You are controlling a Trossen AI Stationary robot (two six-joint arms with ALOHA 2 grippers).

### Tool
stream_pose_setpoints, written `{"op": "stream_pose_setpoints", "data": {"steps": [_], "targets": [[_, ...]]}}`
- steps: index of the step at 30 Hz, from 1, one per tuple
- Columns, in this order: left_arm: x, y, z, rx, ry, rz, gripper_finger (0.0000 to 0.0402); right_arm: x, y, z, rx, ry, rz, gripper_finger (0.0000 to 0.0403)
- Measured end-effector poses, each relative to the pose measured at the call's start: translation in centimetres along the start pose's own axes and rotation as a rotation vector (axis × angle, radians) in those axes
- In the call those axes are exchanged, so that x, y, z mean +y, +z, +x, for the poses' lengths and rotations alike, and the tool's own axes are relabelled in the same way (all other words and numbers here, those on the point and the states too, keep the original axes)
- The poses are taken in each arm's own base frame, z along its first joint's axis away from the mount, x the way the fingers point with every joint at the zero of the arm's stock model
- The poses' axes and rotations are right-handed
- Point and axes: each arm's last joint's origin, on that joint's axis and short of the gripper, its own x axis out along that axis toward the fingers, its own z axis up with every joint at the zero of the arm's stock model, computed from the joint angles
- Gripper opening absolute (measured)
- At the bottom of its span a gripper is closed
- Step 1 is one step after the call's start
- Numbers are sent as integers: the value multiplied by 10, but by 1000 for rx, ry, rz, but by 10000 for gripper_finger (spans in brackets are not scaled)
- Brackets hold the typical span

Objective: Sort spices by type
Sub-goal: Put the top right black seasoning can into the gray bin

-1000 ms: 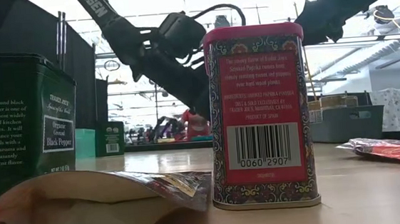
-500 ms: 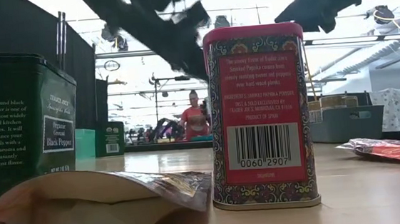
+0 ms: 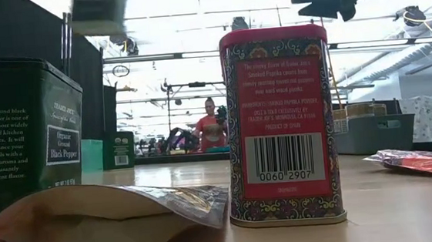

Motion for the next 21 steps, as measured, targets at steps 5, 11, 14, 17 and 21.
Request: {"op": "stream_pose_setpoints", "data": {"steps": [5,11,14,17,21], "targets": [[-26,-21,-17,140,-90,-78,128,2,4,3,-45,23,17,312],[-66,-41,-30,294,-297,-85,128,14,11,24,19,44,9,312],[-81,-47,-36,307,-334,-30,128,28,11,39,58,131,-9,312],[-92,-56,-43,300,-296,34,128,43,18,50,54,234,-8,312],[-107,-71,-49,255,-232,149,128,57,32,56,29,280,-8,312]]}}
